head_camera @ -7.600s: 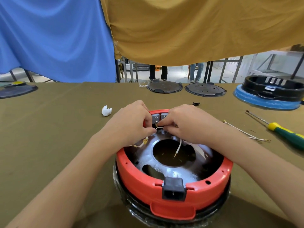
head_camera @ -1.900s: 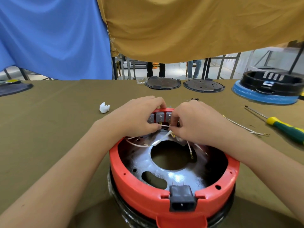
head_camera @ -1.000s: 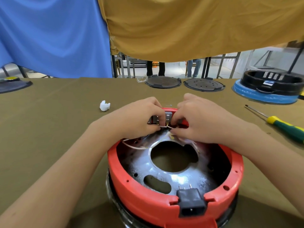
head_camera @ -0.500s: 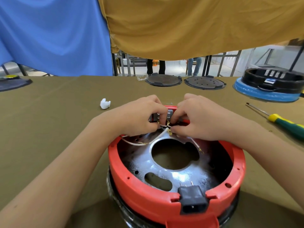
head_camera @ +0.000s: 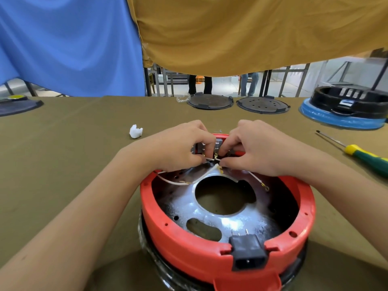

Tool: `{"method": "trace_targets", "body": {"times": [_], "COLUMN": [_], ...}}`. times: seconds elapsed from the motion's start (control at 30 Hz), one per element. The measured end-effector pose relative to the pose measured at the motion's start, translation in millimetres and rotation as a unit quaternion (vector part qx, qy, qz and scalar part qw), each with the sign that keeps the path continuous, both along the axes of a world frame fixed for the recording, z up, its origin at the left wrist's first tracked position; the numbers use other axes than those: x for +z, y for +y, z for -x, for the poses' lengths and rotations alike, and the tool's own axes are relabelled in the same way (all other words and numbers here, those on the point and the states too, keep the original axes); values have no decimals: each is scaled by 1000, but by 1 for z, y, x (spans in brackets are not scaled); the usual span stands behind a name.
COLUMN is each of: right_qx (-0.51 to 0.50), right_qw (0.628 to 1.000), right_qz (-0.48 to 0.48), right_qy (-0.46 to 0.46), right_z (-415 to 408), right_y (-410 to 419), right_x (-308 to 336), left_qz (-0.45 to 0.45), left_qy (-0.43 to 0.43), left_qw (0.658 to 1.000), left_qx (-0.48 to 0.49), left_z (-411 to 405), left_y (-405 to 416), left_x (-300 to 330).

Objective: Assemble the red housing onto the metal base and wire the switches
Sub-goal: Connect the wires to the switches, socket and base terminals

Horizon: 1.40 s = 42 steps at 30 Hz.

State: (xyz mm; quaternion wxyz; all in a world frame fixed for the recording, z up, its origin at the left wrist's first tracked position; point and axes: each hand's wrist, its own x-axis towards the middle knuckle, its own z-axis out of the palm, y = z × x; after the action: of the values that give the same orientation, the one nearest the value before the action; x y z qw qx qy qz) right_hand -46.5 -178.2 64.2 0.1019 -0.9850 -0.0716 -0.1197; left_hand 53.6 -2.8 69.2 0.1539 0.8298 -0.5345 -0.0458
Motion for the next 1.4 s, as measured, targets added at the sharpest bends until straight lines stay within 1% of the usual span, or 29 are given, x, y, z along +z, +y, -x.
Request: {"method": "trace_targets", "body": {"times": [0.07, 0.2, 0.47, 0.67, 0.8, 0.9, 1.0, 1.1, 1.2, 1.4], "right_qx": [2, -2, -7, -12, -18, -32, -53, -67, -66, -68], "right_qw": [1000, 999, 1000, 1000, 998, 995, 997, 997, 997, 996], "right_qz": [-6, -54, -14, -16, -9, 13, 30, 28, 47, 51], "right_qy": [2, -3, 1, -10, -64, -90, -54, -15, -2, 1], "right_z": [0, 0, 0, 1, -1, -3, -3, -2, -1, 0], "right_y": [0, -1, 2, 1, 2, 0, 1, 5, 8, 10], "right_x": [0, 3, 2, 1, -1, -3, -5, -2, 1, 2], "left_qz": [0, 0, 0, -2, 6, 21, 33, 30, 25, 29], "left_qy": [-1, 3, 7, 1, 7, -22, -52, -49, -59, -75], "left_qw": [1000, 1000, 1000, 1000, 1000, 1000, 998, 998, 998, 997], "left_qx": [-1, 0, 4, 10, 9, 5, 1, -4, -6, -9], "left_z": [-1, -1, 1, 1, 0, -3, -5, -6, -7, -6], "left_y": [0, 0, 0, -1, -1, -1, -3, -4, -4, -4], "left_x": [0, 0, 1, 0, -1, -1, 2, 4, 2, 0]}}
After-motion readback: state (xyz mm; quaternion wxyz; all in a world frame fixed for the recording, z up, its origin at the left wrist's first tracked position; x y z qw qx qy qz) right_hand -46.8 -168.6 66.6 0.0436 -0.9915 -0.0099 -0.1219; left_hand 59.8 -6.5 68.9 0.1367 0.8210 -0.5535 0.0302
